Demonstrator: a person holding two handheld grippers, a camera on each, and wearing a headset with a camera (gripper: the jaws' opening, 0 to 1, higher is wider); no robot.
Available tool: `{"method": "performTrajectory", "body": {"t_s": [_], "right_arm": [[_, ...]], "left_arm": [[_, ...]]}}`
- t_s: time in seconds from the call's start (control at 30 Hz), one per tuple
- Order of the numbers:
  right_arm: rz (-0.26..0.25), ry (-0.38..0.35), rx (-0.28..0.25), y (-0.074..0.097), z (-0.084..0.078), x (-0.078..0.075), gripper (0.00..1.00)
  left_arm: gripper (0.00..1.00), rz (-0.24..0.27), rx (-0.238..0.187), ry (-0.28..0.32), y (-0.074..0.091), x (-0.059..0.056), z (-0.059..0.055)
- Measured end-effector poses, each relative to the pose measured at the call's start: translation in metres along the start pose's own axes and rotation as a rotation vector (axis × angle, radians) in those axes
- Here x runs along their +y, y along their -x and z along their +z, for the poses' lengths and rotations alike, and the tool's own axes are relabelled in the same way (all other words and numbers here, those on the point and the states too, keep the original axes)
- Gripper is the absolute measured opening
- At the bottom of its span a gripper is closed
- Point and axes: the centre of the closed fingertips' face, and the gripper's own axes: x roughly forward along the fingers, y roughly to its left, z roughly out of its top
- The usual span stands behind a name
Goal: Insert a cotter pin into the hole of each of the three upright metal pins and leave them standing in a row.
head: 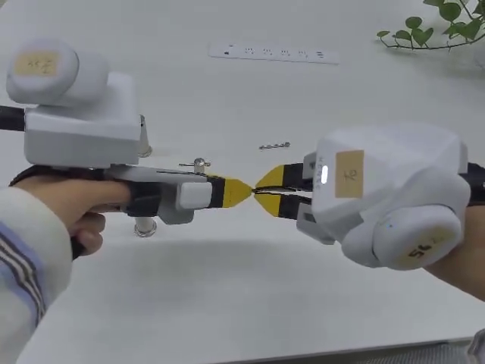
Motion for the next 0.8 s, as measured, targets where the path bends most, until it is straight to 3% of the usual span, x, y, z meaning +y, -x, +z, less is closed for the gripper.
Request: {"method": "performTrajectory", "body": {"t_s": [0.13, 0.3, 0.53, 0.63, 0.8], "right_arm": [[0.002, 0.004, -0.001, 0.0, 0.0, 0.0, 0.03], [0.022, 0.005, -0.005, -0.001, 0.0, 0.005, 0.03], [0.04, -0.013, -0.013, -0.001, -0.002, 0.007, 0.05], [0.055, -0.069, -0.02, 0.001, -0.005, 0.006, 0.15], [0.112, -0.174, -0.033, 0.003, -0.013, 0.008, 0.17]], "left_arm": [[0.01, 0.009, 0.013, 0.045, 0.0, 0.001, -0.001], [0.0, 0.024, 0.056, 0.041, 0.001, 0.001, -0.007], [0.0, 0.027, 0.058, 0.037, 0.001, 0.001, -0.008], [0.0, 0.029, 0.054, 0.023, 0.003, 0.002, -0.007], [0.0, 0.025, 0.078, 0.018, 0.009, 0.003, -0.01]]}}
